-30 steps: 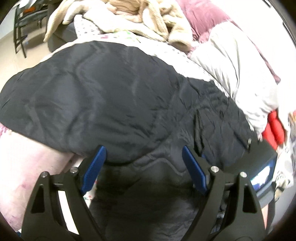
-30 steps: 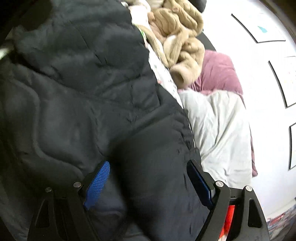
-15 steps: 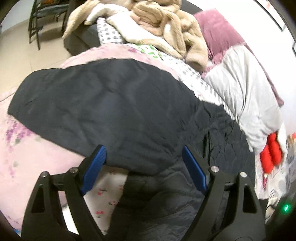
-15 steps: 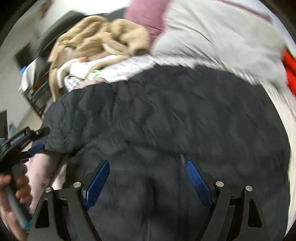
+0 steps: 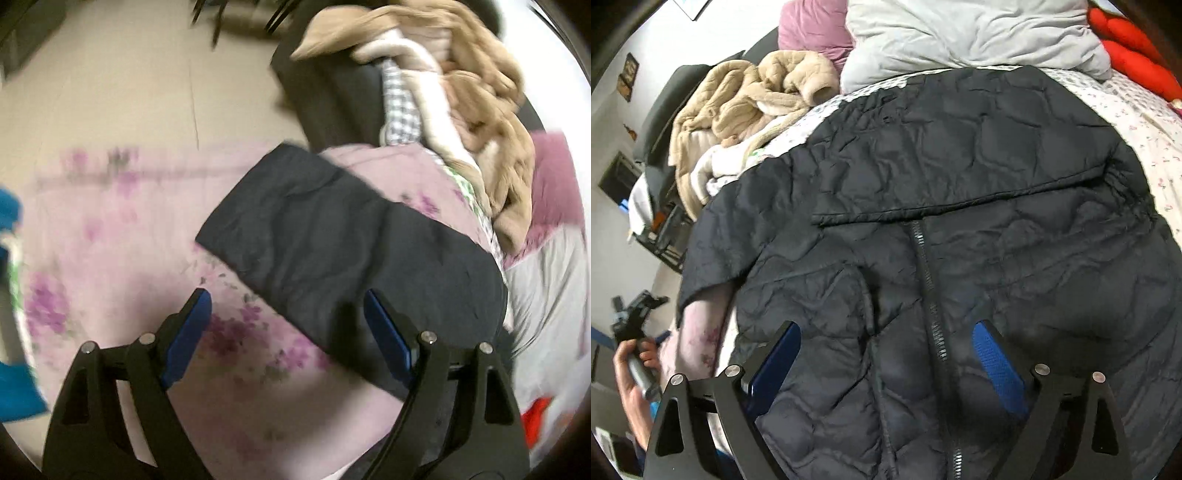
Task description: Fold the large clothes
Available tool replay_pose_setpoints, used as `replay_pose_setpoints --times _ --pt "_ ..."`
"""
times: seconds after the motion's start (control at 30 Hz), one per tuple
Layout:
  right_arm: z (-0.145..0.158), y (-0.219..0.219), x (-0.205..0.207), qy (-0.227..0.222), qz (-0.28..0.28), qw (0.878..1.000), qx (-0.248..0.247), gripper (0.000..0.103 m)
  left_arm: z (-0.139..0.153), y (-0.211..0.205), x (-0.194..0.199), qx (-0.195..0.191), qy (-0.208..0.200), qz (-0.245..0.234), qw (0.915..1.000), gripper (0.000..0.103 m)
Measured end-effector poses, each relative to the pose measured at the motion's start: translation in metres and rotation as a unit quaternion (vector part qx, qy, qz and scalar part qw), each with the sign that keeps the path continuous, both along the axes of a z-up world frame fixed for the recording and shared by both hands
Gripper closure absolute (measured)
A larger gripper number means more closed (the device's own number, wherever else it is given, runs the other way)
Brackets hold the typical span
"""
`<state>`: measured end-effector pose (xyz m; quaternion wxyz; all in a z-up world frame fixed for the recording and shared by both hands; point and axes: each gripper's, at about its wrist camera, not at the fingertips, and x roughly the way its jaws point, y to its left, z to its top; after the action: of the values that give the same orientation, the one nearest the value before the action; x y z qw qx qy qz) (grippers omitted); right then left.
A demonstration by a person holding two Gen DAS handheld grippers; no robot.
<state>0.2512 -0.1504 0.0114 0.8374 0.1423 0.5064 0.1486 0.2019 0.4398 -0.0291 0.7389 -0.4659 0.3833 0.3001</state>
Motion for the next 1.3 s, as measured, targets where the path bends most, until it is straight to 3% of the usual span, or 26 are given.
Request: replay_pose_setpoints --times 0.07,0.1,0.23,0.27,0.3,0.37,0.53,0.67,0.87,0.93,0.97,1.0,1.07,1.13,1.17,1.2,1.23,1.3 --pt "0.002 0.001 -0.002 -0.002 -0.001 1.0 0.003 0.008 -0.019 0.006 0.005 -0.052 -0.016 0.006 0.9985 0.018" --pt "0.001 0.001 -0.002 -0.002 -0.001 1.0 0.004 0.008 -0.023 0.007 0.009 -0.058 -0.019 0.013 0.998 0.018" --pt "0.0 -0.004 -0.004 0.004 -0.007 1.0 0.013 0.008 -0.017 0.008 0.015 -0.036 -0.082 0.051 0.9947 0.024" --pt "0.001 -0.007 -0.004 0.004 -0.01 1.0 0.017 0.008 -0.016 0.008 0.017 -0.028 -0.092 0.055 0.9938 0.037" --pt "0.003 -0.011 -0.005 0.003 -0.012 1.0 0.021 0.008 -0.015 0.009 0.021 -0.018 -0.1 0.053 0.9934 0.06" --pt "0.007 -0.017 -0.006 0.0 -0.016 0.999 0.028 0.008 -0.012 0.014 0.025 -0.003 -0.105 0.049 0.9933 0.087" --pt "0.014 -0.037 -0.006 -0.005 -0.036 0.998 0.048 0.008 0.014 0.016 0.009 0.02 -0.171 0.069 0.9827 0.095" --pt "0.017 -0.052 -0.004 -0.005 -0.057 0.996 0.061 0.008 0.031 0.01 0.014 0.048 -0.183 0.049 0.9807 0.095" --pt "0.017 -0.068 -0.005 0.004 -0.071 0.994 0.084 0.008 0.01 0.013 0.012 0.019 -0.154 0.079 0.9847 0.095" --pt "0.019 -0.071 -0.005 0.001 -0.073 0.994 0.083 0.008 0.004 0.014 0.011 0.001 -0.154 0.089 0.984 0.078" --pt "0.02 -0.072 -0.005 0.001 -0.074 0.994 0.085 0.008 -0.002 0.014 0.014 -0.014 -0.15 0.088 0.9846 0.045" --pt "0.02 -0.074 -0.005 0.001 -0.075 0.993 0.087 0.008 -0.011 0.013 0.019 -0.034 -0.148 0.085 0.9848 0.022" --pt "0.02 -0.078 -0.005 0.0 -0.078 0.993 0.092 0.008 -0.026 0.011 0.024 -0.06 -0.146 0.085 0.9839 0.022" --pt "0.02 -0.08 -0.005 0.0 -0.081 0.992 0.094 0.008 -0.031 0.009 0.027 -0.044 -0.137 0.089 0.9856 0.029" --pt "0.02 -0.081 -0.005 0.0 -0.082 0.992 0.094 0.008 -0.028 0.007 0.027 -0.024 -0.13 0.091 0.9871 0.048" --pt "0.02 -0.083 -0.005 0.0 -0.083 0.992 0.095 0.008 -0.026 0.006 0.028 -0.019 -0.128 0.087 0.9877 0.08" --pt "0.02 -0.083 -0.005 0.0 -0.083 0.992 0.097 0.008 -0.025 0.006 0.028 -0.021 -0.132 0.081 0.9877 0.093" --pt "0.021 -0.084 -0.005 -0.001 -0.083 0.991 0.101 0.008 -0.017 0.002 0.022 -0.018 -0.157 0.088 0.9835 0.096"
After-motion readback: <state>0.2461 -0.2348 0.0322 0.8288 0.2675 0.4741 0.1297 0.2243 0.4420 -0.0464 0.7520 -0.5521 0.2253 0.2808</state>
